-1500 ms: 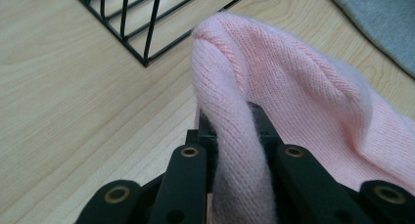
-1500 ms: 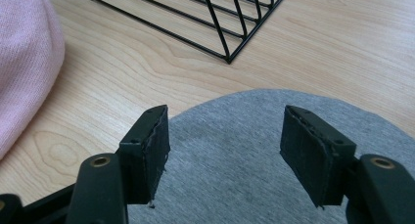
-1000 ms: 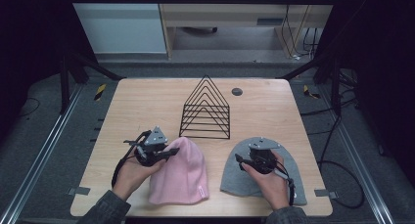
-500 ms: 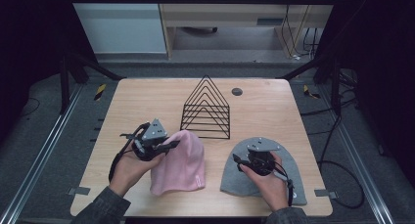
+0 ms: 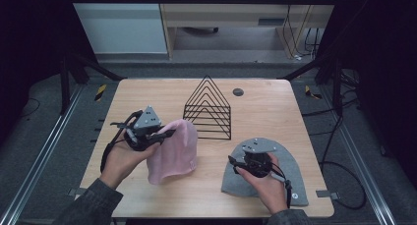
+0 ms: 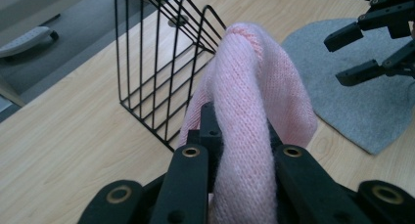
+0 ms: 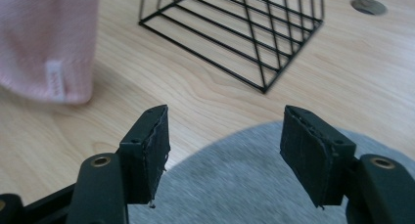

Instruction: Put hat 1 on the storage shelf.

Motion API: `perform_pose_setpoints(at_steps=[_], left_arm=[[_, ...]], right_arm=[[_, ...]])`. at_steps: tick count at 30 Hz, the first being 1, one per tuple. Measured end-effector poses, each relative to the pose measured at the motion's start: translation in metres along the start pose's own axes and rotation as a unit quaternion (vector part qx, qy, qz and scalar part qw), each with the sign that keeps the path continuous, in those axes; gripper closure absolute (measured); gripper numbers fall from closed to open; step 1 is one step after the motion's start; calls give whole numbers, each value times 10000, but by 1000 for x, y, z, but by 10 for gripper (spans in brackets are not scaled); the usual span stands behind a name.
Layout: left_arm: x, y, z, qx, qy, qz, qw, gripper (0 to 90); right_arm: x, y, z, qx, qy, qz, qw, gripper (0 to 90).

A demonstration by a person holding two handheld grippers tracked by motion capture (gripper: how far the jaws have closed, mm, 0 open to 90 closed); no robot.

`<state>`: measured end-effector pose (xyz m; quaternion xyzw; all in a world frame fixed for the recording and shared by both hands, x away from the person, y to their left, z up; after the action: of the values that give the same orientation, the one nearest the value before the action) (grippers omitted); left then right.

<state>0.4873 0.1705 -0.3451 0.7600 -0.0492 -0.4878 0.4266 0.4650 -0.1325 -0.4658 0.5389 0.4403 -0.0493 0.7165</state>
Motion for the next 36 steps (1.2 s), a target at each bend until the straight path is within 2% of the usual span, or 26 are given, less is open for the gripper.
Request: perform_pose_setpoints(at_steps=[6, 12, 14, 18, 22, 26, 29, 35, 36], left_arm=[[-10, 2, -8, -20, 114, -9, 9999, 806], [-15, 0, -19, -83, 185, -72, 9998, 806], [-17, 2, -23, -157, 206, -25, 9997, 805], [-25, 6, -29, -128, 272, 12, 9995, 805], [-32, 12, -33, -154, 299, 159, 9993, 805], [-37, 20, -34, -187, 293, 259, 9991, 805], [-43, 26, -31, -147, 262, 368, 9989, 805], [-58, 35, -25, -63, 198, 547, 9983, 804], [-60, 37, -23, -119, 163, 644, 9977, 804]], right_arm=[[-2, 16, -18, -316, 130, 61, 9994, 357], [0, 25, -33, -548, 286, -41, 9981, 369], [1, 29, -39, -613, 364, -29, 9974, 375], [3, 39, -49, -788, 500, -59, 9956, 397], [6, 52, -60, -881, 715, -100, 9935, 424], [9, 66, -70, -925, 942, -91, 9912, 433], [13, 77, -76, -1073, 985, -115, 9893, 425], [20, 101, -81, -1242, 1183, -225, 9849, 348], [20, 104, -81, -1248, 1200, -213, 9847, 337]])
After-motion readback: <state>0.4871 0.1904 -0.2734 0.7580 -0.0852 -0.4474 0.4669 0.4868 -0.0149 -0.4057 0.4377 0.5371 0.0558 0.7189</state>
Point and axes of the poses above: each handheld gripper's, and its own axes: x roughly forward along the jaws, y roughly out of its top, z roughly to its right, the point moved 3 cm from there along x, roughly forward along the jaws, and after that the axes turned 8 degrees about -z, right-handed, at the moved point
